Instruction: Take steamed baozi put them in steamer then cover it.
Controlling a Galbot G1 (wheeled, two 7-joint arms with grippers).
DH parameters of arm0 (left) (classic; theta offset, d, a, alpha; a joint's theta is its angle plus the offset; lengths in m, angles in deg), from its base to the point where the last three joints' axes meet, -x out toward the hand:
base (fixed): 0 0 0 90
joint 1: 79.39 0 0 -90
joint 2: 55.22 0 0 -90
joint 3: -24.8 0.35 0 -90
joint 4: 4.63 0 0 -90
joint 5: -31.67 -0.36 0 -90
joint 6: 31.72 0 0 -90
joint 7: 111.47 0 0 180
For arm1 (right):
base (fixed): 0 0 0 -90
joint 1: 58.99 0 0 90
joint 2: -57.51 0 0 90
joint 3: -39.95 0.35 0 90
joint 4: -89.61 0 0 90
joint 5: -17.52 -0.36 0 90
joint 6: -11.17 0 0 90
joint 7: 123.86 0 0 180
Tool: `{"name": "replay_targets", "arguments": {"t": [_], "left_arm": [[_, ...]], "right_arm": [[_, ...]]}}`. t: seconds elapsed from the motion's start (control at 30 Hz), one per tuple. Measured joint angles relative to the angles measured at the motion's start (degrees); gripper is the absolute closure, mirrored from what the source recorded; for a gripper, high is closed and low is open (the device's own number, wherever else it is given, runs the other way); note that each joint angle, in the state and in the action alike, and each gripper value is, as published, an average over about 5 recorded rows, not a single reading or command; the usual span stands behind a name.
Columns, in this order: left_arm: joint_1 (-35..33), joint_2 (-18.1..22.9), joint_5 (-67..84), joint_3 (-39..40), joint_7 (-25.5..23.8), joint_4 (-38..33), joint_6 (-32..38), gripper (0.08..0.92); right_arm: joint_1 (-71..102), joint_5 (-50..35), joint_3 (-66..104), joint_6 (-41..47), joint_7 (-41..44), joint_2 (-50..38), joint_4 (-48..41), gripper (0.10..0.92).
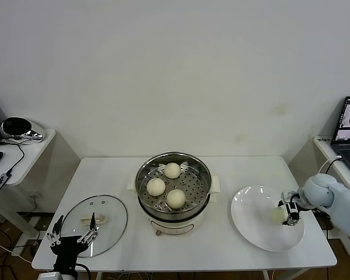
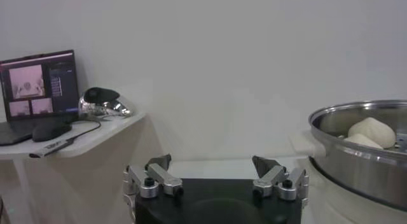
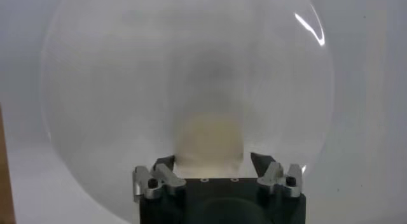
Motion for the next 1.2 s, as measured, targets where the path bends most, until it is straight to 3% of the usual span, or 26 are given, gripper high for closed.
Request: {"name": "replay_targets", "arguments": {"t": [0.2,0.53,0.8,1.2], "left_arm": [[-0.12,-0.04,0.05,-0.02,0.0,-0.06,0.05,0.177],[0.37,-0.18,0.11,0.44,0.05,0.05,0.07,0.177],[0.47,-0.53,0.08,0.57,0.06,0.01,0.06,0.177],[1.57,-0.59,0.37,0.85,0.11,0.6,0.2,0.177]], "right_arm": [[-1.05,-0.67,-0.54,0.43,0.59,-0.44,0.48,0.477],[-13.95,-6.57,-9.3,2.69,1.3,-3.02,5.3,0.47],[-35.24,-16.59,-24.22,6.43,0.01,-0.66,10.8,0.457],[-55.36,-36.45,-38.95,16.52,-6.58,12.88,15.11,0.448]]}}
